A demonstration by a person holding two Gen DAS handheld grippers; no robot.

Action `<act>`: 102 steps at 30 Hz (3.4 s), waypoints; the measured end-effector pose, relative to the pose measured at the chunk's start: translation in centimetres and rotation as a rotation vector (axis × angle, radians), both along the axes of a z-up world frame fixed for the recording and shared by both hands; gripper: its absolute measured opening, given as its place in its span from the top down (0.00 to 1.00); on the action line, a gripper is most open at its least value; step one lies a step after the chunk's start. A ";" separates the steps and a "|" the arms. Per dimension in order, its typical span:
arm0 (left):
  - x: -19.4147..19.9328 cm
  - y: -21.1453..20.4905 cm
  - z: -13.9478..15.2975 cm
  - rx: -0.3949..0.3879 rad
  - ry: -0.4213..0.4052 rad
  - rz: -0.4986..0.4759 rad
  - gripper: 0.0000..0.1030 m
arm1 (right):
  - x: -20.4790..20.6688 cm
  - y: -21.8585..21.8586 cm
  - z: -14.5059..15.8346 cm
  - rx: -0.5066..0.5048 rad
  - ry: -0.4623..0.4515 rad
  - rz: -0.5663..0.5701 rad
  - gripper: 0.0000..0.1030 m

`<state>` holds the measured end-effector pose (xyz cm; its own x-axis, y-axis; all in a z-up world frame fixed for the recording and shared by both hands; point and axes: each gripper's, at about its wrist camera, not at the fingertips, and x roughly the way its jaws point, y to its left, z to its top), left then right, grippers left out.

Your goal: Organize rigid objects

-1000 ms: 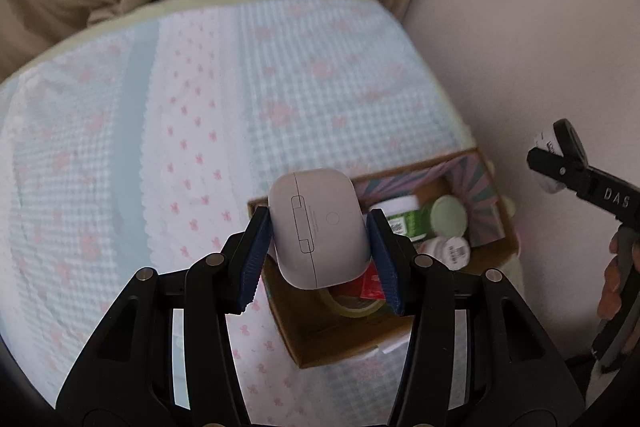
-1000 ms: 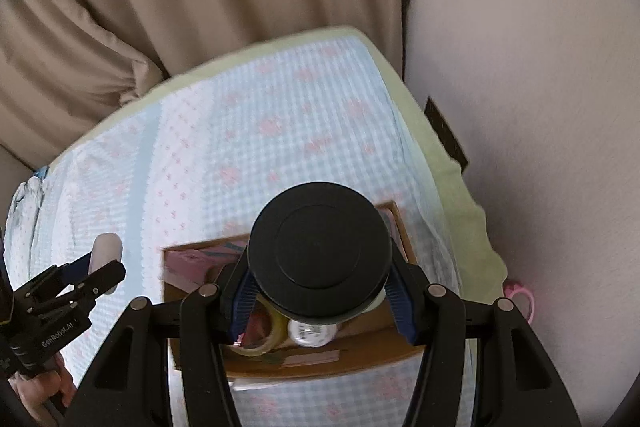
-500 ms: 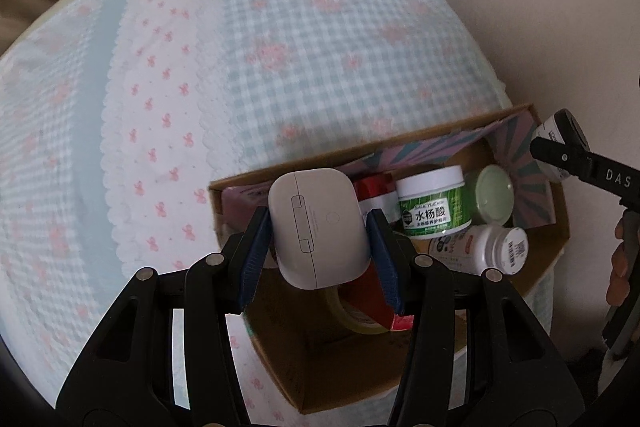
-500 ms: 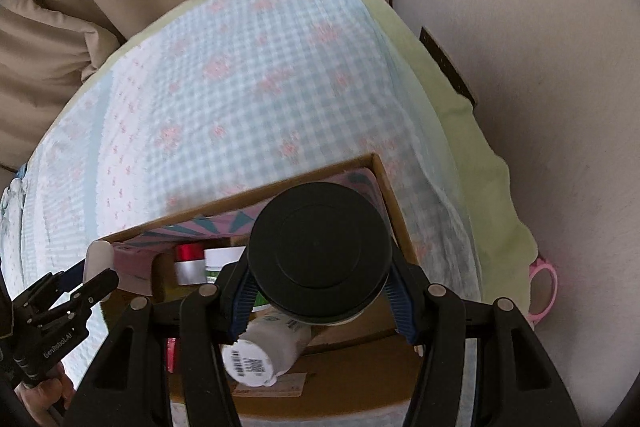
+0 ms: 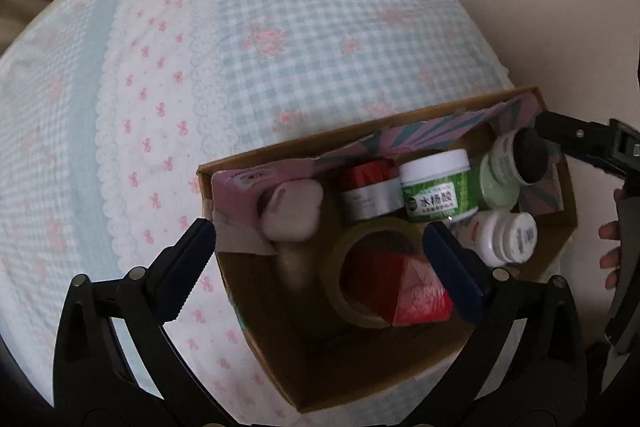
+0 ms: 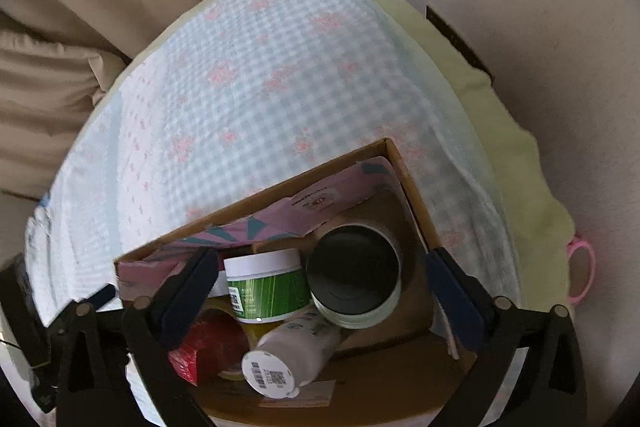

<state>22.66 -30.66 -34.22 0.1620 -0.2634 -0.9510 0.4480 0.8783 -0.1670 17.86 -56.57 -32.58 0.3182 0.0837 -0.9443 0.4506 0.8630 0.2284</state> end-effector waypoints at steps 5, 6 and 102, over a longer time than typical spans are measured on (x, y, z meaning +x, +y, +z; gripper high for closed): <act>-0.8 1.3 0.9 -0.018 0.003 0.023 0.00 | -0.9 1.1 1.7 -0.098 -0.005 0.033 0.00; -1.0 1.6 1.0 -0.022 0.002 0.028 0.00 | -1.1 1.2 1.9 -0.103 -0.009 0.034 0.00; -22.7 33.8 38.3 -0.180 -0.814 0.352 0.00 | -17.7 32.4 35.3 -0.479 -0.682 0.219 0.00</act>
